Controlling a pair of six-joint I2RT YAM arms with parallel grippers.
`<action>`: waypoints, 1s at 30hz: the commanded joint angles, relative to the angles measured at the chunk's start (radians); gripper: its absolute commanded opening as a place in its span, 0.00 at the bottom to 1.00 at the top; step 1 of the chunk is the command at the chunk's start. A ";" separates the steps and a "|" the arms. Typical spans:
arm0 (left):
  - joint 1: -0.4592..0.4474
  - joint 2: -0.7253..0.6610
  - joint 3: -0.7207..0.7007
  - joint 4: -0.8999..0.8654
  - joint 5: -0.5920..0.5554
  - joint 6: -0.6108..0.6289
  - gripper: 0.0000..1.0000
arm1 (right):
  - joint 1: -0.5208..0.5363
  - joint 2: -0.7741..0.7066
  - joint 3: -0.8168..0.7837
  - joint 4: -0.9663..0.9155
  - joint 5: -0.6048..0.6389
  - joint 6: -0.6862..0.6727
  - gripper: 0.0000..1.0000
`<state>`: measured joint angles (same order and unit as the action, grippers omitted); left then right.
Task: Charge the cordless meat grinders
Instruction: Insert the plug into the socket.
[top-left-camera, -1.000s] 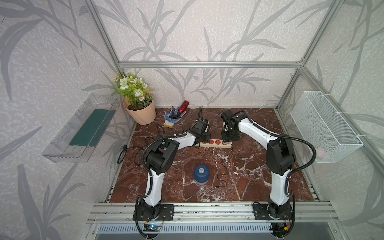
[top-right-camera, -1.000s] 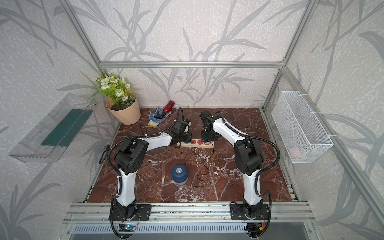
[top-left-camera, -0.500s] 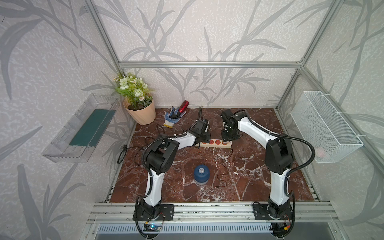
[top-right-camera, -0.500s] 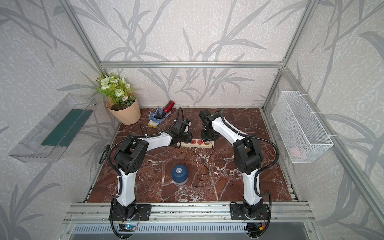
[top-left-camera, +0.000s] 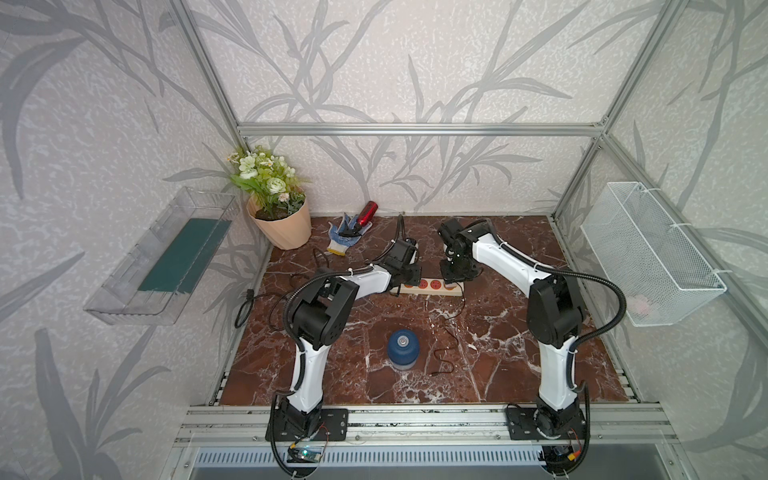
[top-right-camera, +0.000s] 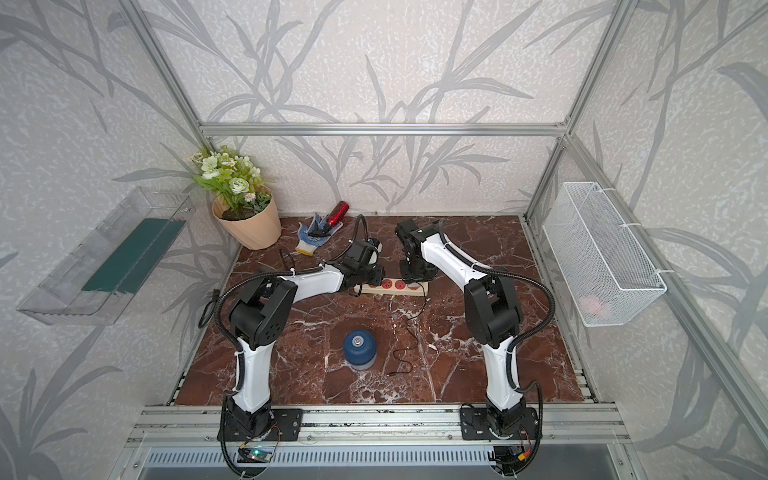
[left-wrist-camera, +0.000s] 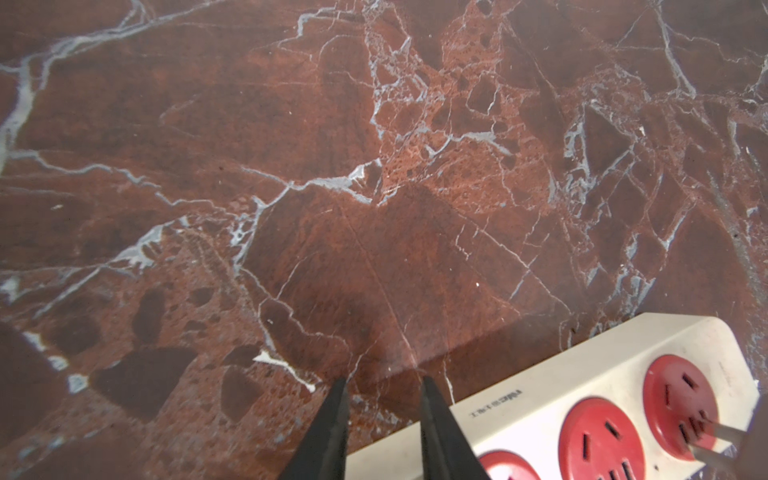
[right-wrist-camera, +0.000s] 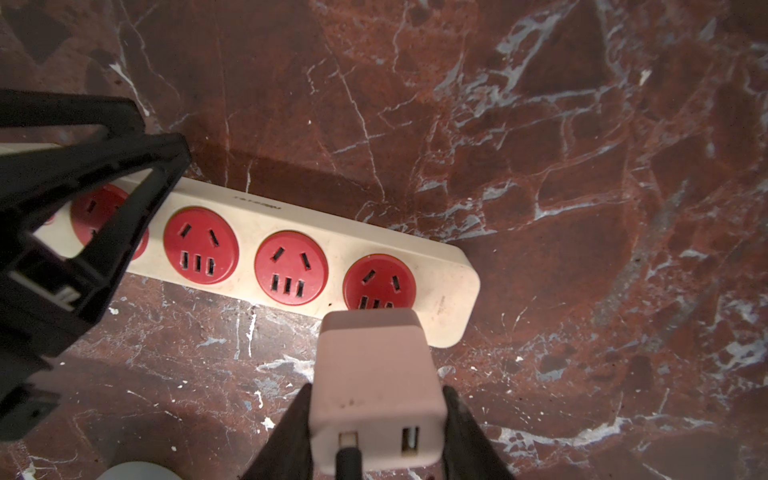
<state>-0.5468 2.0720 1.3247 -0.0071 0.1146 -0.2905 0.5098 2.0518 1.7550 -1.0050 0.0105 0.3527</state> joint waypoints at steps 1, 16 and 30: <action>-0.002 0.033 -0.022 -0.059 0.021 -0.019 0.30 | 0.006 0.010 -0.004 -0.024 0.007 0.017 0.10; -0.002 0.037 -0.018 -0.060 0.023 -0.016 0.30 | -0.007 -0.005 -0.021 -0.020 0.031 0.024 0.10; -0.002 0.047 -0.010 -0.064 0.029 -0.024 0.30 | -0.018 -0.030 -0.069 0.001 0.024 0.022 0.10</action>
<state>-0.5449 2.0785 1.3247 0.0051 0.1238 -0.2909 0.4984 2.0315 1.7142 -0.9806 0.0250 0.3706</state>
